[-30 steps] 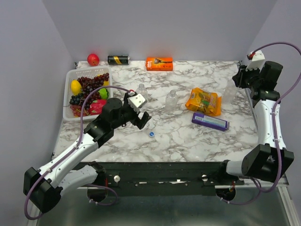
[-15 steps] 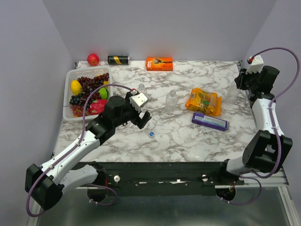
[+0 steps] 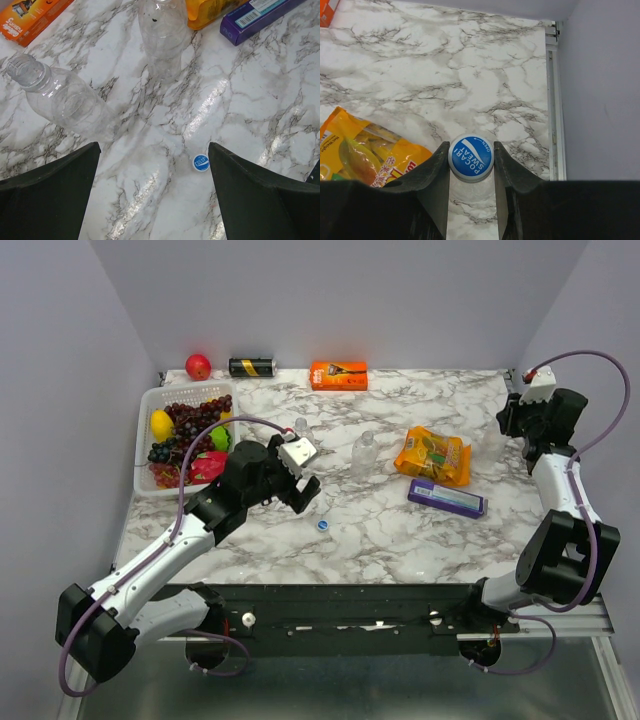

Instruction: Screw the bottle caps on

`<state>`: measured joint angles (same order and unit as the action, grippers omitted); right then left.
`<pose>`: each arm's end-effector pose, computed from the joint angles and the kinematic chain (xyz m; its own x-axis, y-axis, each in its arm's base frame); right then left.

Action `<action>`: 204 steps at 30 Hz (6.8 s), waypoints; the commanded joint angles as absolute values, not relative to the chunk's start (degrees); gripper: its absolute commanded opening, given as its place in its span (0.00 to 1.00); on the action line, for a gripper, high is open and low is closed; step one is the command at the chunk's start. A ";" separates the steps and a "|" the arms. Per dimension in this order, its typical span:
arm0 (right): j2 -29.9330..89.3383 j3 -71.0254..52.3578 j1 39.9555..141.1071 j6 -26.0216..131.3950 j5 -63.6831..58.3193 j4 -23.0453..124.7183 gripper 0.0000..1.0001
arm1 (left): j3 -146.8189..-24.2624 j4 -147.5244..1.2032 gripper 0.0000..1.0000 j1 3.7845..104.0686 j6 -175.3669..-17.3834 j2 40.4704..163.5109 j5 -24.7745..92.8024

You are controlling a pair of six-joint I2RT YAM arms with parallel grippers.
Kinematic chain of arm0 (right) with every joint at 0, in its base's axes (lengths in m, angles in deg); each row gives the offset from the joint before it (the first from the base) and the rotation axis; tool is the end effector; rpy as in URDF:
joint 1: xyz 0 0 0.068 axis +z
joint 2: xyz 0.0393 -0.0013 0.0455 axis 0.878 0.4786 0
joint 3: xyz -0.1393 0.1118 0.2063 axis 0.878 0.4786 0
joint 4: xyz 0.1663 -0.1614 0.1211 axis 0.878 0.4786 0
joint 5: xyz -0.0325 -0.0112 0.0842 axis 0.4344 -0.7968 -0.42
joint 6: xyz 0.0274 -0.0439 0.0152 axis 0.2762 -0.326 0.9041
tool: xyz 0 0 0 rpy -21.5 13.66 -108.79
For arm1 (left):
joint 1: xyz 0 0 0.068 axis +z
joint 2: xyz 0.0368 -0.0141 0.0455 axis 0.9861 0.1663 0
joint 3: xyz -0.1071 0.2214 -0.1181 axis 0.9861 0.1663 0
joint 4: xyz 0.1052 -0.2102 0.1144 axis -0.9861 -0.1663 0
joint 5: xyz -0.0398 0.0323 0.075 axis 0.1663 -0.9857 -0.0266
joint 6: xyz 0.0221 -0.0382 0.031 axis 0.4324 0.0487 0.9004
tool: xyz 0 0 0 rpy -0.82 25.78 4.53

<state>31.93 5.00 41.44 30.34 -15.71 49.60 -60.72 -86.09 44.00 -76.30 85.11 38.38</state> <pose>0.3227 -0.1039 0.3005 -0.3328 -0.1457 -0.9317 -0.0816 0.9887 -0.1255 0.1844 -0.1457 0.3093 -0.1884 0.3182 -0.9291 0.7790 0.6245 0.0559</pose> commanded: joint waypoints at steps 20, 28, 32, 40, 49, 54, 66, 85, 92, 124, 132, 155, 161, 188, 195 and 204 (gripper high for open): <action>31.50 7.33 40.66 30.93 -13.24 46.37 0.59 | -61.71 -86.43 0.99 44.30 -75.48 85.21 39.37; 32.56 6.27 40.14 30.67 -12.27 46.37 0.63 | -61.54 -86.43 0.99 44.30 -75.57 85.30 39.99; 33.17 6.01 39.78 30.23 -12.36 46.37 0.63 | -61.71 -86.43 0.99 44.30 -75.39 85.56 39.99; 32.47 5.48 39.61 30.58 -13.49 46.55 0.71 | -61.80 -86.78 0.99 44.30 -75.48 85.73 41.04; 20.71 -1.72 39.87 33.30 -20.53 59.11 1.00 | -61.63 -86.51 0.99 44.30 -76.18 84.95 41.93; 15.95 -3.22 48.09 31.46 -28.14 65.52 1.00 | -59.25 -85.20 0.99 44.30 -76.88 83.19 40.17; 22.35 3.19 81.60 25.22 -34.34 60.36 0.93 | -57.32 -89.59 0.99 47.72 -76.27 77.39 38.14; 37.21 0.47 83.38 30.84 -23.86 44.97 0.71 | -55.38 -88.71 0.99 53.53 -78.47 74.84 41.04; 34.68 -0.84 83.38 29.26 -28.17 49.86 0.08 | -52.49 -85.56 0.99 53.53 -78.20 75.54 50.09; 29.13 -14.12 88.30 41.04 -56.92 59.73 0.05 | -60.83 -64.37 0.95 42.11 -81.90 98.48 57.48; 30.36 -15.09 88.30 44.29 -57.79 58.15 0.04 | -60.39 -63.31 0.85 42.11 -81.98 98.48 59.50; 39.04 -33.18 90.22 3.37 -45.51 98.95 0.64 | -59.78 -91.07 0.00 53.25 -78.90 76.43 42.28; 42.76 -23.55 99.01 -23.46 -32.84 103.63 0.58 | -60.04 -89.25 0.00 62.39 -87.23 72.82 38.86; 61.91 -15.52 110.97 -30.86 -24.22 89.53 0.63 | -56.53 -88.10 0.00 78.49 -92.35 69.83 48.96; 62.70 -14.91 111.06 -31.12 -23.69 90.58 0.60 | -56.00 -87.48 0.00 78.58 -92.79 69.91 50.10; 63.32 -14.73 111.41 -30.77 -24.22 91.11 0.57 | -55.38 -87.48 0.00 78.67 -92.88 70.00 50.71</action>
<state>61.98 -14.03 110.81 -30.90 -24.36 90.58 -55.98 -88.26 78.23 -92.19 70.16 48.80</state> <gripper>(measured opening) 0.592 0.674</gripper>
